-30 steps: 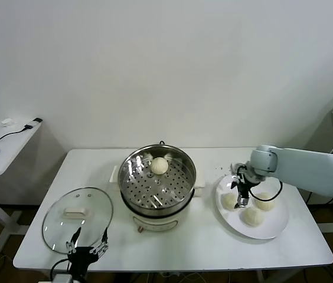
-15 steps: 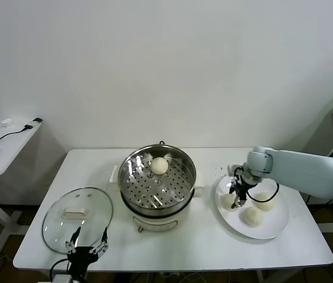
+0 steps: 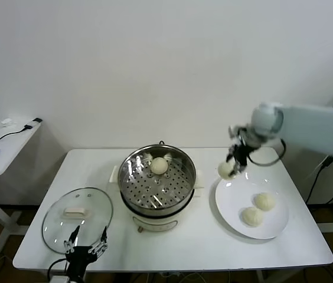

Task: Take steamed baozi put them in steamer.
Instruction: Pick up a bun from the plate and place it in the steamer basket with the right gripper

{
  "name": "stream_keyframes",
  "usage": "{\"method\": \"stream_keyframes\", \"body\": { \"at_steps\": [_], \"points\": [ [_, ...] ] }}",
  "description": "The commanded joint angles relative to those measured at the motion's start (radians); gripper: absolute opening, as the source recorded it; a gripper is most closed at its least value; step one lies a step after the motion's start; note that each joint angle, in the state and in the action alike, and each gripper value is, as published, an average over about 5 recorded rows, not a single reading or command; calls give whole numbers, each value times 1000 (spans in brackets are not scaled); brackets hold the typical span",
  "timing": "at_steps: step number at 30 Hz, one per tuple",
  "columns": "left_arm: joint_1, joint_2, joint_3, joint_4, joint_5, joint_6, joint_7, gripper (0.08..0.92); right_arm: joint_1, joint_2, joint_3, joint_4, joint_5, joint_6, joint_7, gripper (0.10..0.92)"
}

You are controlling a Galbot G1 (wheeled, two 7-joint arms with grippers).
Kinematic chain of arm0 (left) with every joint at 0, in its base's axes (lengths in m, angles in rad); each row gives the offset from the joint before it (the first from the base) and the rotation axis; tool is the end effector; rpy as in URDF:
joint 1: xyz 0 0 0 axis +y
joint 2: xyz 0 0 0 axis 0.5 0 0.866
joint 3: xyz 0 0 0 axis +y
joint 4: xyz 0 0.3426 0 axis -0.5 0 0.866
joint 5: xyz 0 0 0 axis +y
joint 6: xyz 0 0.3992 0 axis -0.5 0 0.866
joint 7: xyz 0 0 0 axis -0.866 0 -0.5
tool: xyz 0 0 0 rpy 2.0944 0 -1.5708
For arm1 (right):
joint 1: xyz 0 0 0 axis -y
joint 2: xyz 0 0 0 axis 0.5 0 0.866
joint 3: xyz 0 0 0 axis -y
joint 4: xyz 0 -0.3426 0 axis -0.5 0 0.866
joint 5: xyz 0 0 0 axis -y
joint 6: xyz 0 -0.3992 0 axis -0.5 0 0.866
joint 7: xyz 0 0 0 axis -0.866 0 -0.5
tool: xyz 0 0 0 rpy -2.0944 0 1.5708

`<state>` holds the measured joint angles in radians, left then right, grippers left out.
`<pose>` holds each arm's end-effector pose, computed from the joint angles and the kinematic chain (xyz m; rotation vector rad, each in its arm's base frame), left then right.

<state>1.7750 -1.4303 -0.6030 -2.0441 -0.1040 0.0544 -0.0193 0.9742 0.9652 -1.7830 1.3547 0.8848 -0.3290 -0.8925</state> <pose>0.1613 0.0504 -0.3514 0.0281 -2.8378 -0.0867 0.5790 -0.0061 -0.0106 1.3213 -1.5272 1.2666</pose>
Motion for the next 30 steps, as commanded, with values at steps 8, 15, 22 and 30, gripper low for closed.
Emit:
{"method": "stream_keyframes", "body": {
  "at_steps": [8, 15, 22, 30],
  "points": [
    [-1, 9, 16, -31, -2, 24, 4, 823, -6, 405, 160, 17, 374, -132, 145, 611],
    [3, 10, 12, -25, -3, 25, 3, 823, -192, 481, 155, -107, 274, -137, 166, 611],
    [3, 8, 14, -15, -4, 25, 2, 823, -312, 506, 145, -204, 204, -127, 187, 611],
    [-2, 0, 22, 2, -3, 19, -3, 823, -387, 528, 172, -285, 178, -107, 202, 611]
  ]
}}
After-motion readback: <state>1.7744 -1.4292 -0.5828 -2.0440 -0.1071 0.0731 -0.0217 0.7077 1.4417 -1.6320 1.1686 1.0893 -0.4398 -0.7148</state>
